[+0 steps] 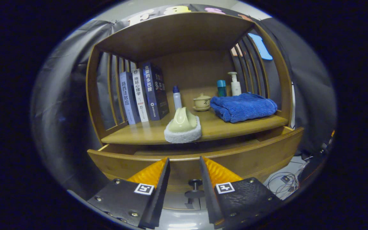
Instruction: Pull open the drawer, take out the items inside it, and place them on the countertop above the cabinet.
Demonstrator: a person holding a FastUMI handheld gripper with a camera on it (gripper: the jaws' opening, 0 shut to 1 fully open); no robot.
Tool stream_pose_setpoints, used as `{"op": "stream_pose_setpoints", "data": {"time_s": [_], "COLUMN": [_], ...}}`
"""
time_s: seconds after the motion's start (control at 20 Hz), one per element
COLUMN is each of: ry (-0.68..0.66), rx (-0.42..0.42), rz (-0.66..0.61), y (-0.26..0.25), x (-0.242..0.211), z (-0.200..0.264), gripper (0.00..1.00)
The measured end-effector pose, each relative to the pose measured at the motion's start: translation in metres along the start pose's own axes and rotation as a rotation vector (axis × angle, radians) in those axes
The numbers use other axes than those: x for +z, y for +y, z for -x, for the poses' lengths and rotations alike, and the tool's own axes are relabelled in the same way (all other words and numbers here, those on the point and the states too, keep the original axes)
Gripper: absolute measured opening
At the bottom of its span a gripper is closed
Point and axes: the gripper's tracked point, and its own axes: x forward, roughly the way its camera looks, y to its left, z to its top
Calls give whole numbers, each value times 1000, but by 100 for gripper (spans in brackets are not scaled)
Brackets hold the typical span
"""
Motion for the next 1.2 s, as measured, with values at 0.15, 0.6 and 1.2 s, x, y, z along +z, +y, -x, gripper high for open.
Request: {"op": "stream_pose_setpoints", "data": {"time_s": [0.15,0.6,1.2], "ry": [3,7,35], "rx": [10,26,65], "rz": [7,-14,-74], "y": [0,0,4], "x": [2,7,10], "z": [-9,-31,-43], "gripper": [56,56,58]}}
